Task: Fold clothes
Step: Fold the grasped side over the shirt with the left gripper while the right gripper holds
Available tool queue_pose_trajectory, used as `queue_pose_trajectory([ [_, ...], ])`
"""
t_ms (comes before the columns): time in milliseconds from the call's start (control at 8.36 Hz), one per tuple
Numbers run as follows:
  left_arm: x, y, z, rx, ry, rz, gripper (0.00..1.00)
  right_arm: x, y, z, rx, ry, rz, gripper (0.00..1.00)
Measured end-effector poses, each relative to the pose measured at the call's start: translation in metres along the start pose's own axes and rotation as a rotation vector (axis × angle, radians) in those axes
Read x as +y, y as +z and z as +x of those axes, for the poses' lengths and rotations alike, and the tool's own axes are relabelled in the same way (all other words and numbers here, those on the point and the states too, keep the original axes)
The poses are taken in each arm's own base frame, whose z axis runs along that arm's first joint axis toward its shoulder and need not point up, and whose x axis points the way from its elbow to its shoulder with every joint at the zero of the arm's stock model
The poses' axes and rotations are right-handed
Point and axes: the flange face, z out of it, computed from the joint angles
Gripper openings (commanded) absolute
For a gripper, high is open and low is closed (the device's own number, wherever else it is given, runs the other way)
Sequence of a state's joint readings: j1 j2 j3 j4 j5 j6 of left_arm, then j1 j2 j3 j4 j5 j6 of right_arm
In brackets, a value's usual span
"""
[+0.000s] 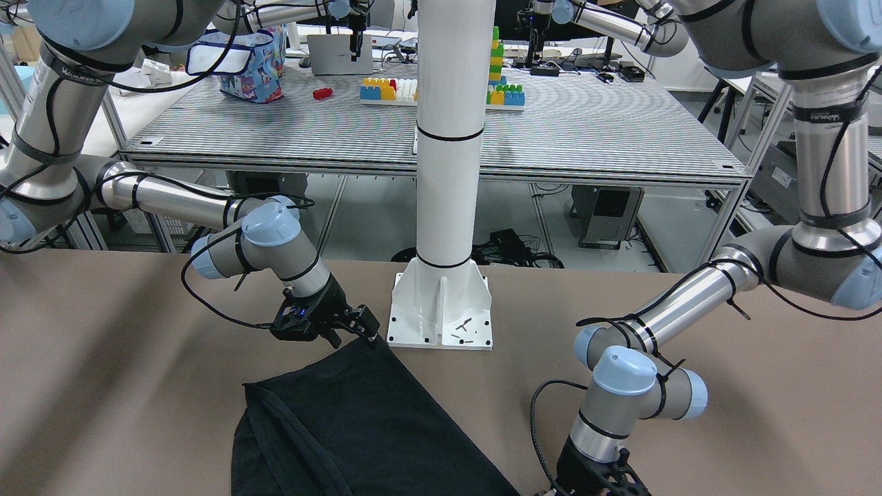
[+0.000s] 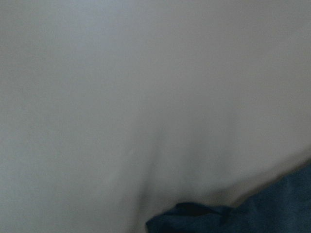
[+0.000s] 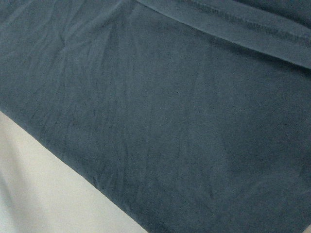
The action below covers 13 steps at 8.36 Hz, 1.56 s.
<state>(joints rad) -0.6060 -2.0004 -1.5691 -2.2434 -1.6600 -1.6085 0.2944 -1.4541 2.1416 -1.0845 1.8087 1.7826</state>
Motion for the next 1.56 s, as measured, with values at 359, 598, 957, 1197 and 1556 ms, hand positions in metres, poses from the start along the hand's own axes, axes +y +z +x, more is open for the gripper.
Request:
queue_pose_trajectory([
  [359,-0.075,-0.005,-0.015,-0.031,0.064,-0.029,0.00,-0.003,0.001,-0.002,-0.011,0.006,0.045,0.95],
  [598,-0.133,0.019,0.014,-0.058,0.069,-0.014,0.00,-0.007,0.000,-0.003,-0.023,0.008,0.088,0.95],
  [957,-0.234,0.057,0.129,-0.115,0.041,0.018,0.00,-0.011,-0.002,-0.006,-0.036,0.001,0.131,0.95],
  [1197,-0.257,0.064,0.190,-0.149,0.031,0.038,0.00,-0.013,-0.003,-0.013,-0.056,-0.007,0.170,0.95],
  [1556,-0.261,0.064,0.218,-0.163,0.033,0.068,1.00,-0.015,-0.002,-0.023,-0.084,-0.012,0.226,0.95],
])
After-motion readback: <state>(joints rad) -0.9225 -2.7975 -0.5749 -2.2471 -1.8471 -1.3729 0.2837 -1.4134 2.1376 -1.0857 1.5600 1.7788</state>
